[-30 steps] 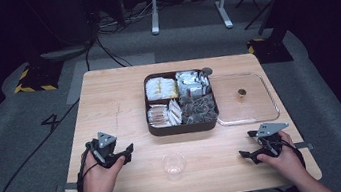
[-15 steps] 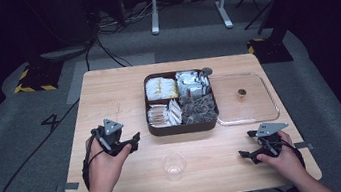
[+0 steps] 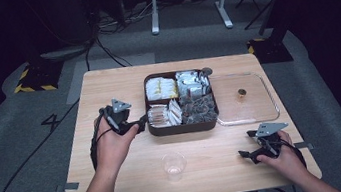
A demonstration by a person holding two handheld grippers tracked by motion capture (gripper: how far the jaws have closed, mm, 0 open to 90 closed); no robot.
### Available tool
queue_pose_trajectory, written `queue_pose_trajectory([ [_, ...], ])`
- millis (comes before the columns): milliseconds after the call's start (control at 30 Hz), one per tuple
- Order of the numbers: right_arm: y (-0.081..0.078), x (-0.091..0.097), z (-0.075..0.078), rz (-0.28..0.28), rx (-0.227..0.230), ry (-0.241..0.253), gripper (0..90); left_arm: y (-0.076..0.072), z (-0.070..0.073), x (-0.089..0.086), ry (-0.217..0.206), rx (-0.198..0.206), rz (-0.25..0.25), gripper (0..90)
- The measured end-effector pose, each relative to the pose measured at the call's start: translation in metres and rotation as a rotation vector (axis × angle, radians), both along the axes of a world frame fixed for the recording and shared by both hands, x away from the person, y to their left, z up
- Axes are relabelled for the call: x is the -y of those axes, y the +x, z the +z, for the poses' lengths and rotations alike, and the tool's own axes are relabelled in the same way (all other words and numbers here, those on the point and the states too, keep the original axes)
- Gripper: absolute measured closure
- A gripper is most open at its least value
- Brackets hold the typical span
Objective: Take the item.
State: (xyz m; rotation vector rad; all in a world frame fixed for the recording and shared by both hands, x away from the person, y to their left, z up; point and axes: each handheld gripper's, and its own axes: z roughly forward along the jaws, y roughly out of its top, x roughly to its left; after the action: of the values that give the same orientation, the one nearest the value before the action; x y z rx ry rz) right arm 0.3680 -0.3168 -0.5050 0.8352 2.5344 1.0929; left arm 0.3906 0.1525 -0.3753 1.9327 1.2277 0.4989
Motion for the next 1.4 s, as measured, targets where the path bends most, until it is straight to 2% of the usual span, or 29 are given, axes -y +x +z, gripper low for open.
queue_pose_trajectory([
  [200,0.0,0.0,0.0,0.0,0.0,0.0,10.0,0.016,0.007,0.012,0.005,0.008,0.001,35.4],
  [300,0.0,0.0,0.0,0.001,-0.001,0.0,10.1,0.023,0.014,0.02,-0.008,0.016,-0.005,35.3],
  [567,0.0,0.001,0.0,0.007,-0.003,0.004,10.8,0.046,0.023,0.04,0.025,0.032,-0.013,35.3],
  [867,0.0,0.002,0.0,0.014,-0.004,0.004,10.9,0.073,0.018,0.058,0.02,0.022,-0.03,36.2],
  [900,0.0,0.002,0.0,0.014,-0.004,0.004,10.9,0.08,0.016,0.061,0.013,0.018,-0.025,36.5],
  [1000,0.0,0.002,0.0,0.014,-0.004,0.004,10.9,0.088,0.014,0.062,-0.002,0.015,-0.014,37.4],
  [1033,0.0,0.002,0.0,0.014,-0.004,0.004,10.9,0.095,0.01,0.063,-0.023,0.014,-0.004,38.2],
  [1067,0.0,0.002,0.0,0.014,-0.004,0.004,10.9,0.095,0.01,0.063,-0.023,0.014,-0.004,38.5],
  [1133,0.0,0.002,0.0,0.014,-0.004,0.004,10.9,0.106,0.005,0.066,-0.009,0.005,-0.004,38.8],
  [1233,0.0,0.002,0.0,0.014,-0.004,0.004,10.9,0.112,0.0,0.069,-0.004,0.001,0.0,38.7],
  [1400,0.0,0.002,0.0,0.016,-0.004,0.004,10.9,0.129,-0.011,0.079,0.033,-0.036,-0.015,38.9],
])
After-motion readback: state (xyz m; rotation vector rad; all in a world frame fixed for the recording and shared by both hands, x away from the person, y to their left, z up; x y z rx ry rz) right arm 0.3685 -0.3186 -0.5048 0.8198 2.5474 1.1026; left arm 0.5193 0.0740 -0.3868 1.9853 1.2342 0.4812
